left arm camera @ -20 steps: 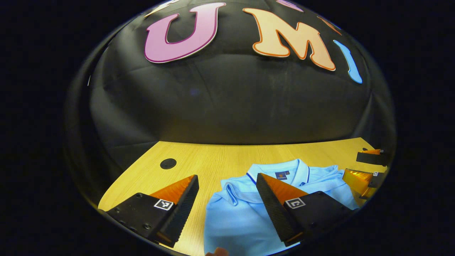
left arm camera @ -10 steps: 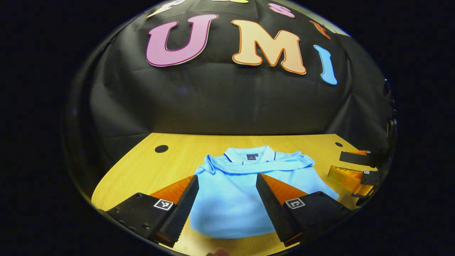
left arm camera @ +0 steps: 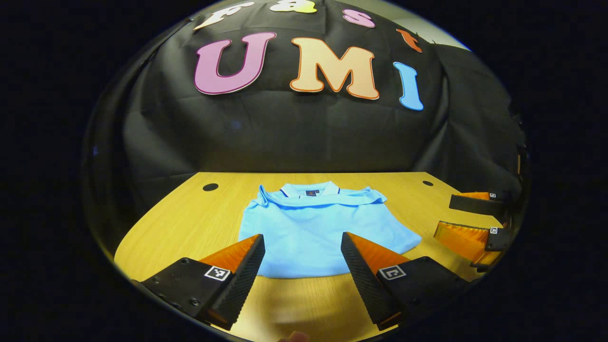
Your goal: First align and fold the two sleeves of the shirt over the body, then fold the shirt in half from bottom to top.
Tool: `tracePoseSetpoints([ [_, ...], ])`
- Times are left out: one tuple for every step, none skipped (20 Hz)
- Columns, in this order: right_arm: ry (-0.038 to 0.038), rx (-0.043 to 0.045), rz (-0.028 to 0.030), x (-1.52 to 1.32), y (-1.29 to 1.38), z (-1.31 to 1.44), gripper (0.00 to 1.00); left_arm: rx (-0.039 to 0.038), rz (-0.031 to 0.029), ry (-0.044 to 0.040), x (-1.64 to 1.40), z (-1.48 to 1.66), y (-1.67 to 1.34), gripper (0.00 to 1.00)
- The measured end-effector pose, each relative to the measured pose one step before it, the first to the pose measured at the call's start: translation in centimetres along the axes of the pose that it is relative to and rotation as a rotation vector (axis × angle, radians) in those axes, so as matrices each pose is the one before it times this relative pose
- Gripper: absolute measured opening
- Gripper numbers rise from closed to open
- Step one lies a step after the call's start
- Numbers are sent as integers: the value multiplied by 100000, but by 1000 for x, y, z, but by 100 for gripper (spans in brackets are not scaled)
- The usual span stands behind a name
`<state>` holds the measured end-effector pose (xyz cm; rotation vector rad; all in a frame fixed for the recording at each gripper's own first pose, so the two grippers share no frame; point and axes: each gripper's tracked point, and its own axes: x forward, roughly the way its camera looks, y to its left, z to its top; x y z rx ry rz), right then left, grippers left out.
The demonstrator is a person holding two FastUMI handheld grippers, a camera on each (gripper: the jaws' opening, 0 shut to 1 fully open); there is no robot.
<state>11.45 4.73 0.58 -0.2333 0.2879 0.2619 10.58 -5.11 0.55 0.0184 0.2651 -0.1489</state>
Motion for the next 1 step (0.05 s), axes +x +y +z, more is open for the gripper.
tracePoseSetpoints([
  [-899,635,-176,-701,66,75,99,-747,258,409,-411,-500,0,97],
])
